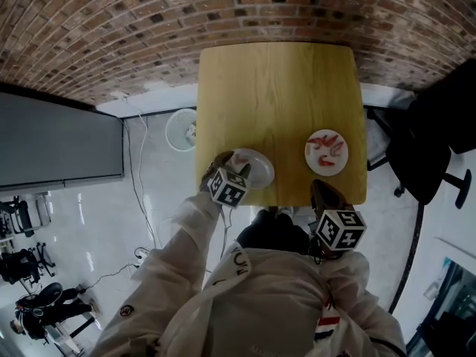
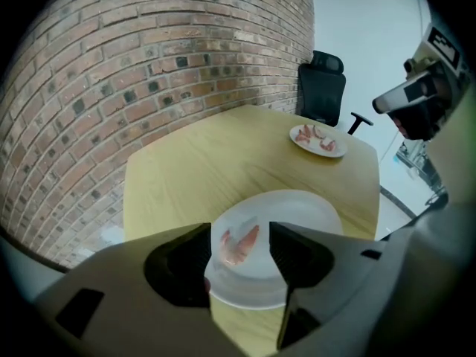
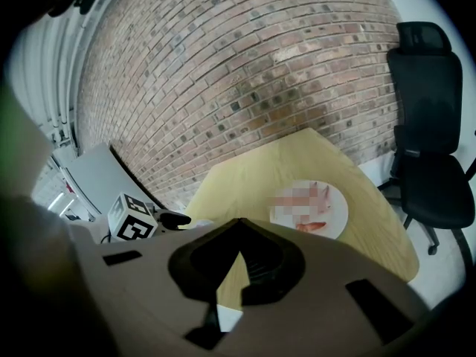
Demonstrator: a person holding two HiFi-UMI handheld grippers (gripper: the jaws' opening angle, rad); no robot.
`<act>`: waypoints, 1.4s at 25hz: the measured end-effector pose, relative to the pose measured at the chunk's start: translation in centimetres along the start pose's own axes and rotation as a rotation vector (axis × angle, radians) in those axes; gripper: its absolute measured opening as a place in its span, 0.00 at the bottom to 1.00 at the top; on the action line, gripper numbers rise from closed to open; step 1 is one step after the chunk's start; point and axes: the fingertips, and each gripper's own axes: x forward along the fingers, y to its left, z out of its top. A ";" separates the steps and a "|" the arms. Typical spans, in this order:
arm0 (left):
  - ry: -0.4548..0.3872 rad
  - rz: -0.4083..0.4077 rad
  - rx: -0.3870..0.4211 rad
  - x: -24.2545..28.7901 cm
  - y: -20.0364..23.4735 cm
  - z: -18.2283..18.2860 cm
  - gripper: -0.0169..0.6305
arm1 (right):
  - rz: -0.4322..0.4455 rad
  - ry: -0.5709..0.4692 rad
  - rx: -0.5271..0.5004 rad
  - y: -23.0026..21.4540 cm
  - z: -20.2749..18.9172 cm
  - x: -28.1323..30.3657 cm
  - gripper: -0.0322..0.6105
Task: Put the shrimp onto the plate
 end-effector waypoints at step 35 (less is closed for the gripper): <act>0.068 -0.084 -0.093 2.1 -0.7 -1.5 0.30 | -0.015 0.012 0.021 -0.9 0.1 0.8 0.09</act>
